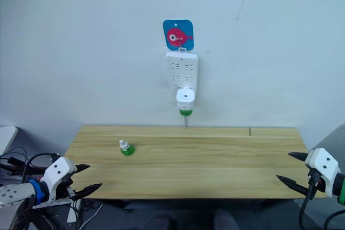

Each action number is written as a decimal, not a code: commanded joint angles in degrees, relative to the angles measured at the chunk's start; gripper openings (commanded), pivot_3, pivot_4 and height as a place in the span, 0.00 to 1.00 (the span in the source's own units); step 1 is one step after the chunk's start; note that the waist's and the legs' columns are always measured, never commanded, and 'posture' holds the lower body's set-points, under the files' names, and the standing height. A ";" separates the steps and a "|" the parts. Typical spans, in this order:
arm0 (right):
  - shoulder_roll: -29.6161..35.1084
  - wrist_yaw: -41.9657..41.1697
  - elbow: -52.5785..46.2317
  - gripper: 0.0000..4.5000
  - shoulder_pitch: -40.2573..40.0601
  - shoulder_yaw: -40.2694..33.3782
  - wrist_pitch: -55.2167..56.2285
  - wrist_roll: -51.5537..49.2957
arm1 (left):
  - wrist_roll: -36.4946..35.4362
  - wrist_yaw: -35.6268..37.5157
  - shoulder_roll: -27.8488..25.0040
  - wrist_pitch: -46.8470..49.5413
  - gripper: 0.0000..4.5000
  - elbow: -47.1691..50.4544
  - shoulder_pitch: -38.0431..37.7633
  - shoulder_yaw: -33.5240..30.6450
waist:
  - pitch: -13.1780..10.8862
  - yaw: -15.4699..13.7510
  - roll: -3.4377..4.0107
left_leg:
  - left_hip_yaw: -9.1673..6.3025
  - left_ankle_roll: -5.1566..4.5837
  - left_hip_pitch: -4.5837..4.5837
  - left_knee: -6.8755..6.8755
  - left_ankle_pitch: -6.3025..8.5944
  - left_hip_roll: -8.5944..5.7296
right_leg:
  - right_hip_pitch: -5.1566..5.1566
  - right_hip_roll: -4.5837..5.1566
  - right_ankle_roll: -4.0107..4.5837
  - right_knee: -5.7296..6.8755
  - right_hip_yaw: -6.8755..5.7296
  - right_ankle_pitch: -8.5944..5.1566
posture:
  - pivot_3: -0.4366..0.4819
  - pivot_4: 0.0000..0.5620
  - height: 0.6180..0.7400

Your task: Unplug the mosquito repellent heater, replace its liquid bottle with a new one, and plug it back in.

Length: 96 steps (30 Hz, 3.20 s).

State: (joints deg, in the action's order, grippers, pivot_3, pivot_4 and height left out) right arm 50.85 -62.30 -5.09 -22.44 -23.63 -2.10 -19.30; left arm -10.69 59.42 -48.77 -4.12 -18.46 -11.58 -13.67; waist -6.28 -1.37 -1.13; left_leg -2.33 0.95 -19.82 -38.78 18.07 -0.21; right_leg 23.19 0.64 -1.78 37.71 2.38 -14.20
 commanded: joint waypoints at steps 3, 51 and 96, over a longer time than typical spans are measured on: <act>0.22 0.11 -2.18 0.99 0.59 -1.52 -0.54 -0.88 | -0.77 -0.44 -0.08 1.52 1.00 0.76 0.97 -0.38 | 0.00 0.01 0.00 | 0.00 0.00 0.00 0.00 0.00 0.00 | 0.00 0.00 0.00 0.00 0.00 0.00 | 0.57 0.14 0.92; -3.27 26.52 -41.67 0.99 18.40 2.22 -34.31 -24.17 | -16.44 -2.53 6.50 27.70 1.00 15.28 33.25 4.80 | -0.74 2.38 -0.30 | -0.03 0.02 -0.07 -0.14 -0.01 -0.08 | 0.03 -0.36 -0.08 0.11 0.06 0.05 | 0.37 0.20 0.92; -2.83 38.19 -47.22 1.00 27.85 6.60 -42.25 -32.91 | 0.01 12.72 21.15 5.87 0.74 -34.51 70.27 13.99 | -1.61 5.81 -0.53 | -0.41 -0.01 -0.48 -0.14 0.11 -0.16 | 0.22 -0.30 -0.13 0.04 -0.01 0.03 | 0.26 0.24 0.92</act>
State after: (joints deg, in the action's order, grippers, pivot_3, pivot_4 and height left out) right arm 47.48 -24.12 -51.37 4.57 -16.47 -44.92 -51.39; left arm -10.88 71.00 -27.83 3.05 -53.03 56.14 0.29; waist -7.89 4.44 -1.66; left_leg -2.77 0.94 -20.36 -38.93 18.19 -0.37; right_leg 23.47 0.33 -1.90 37.75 2.36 -14.17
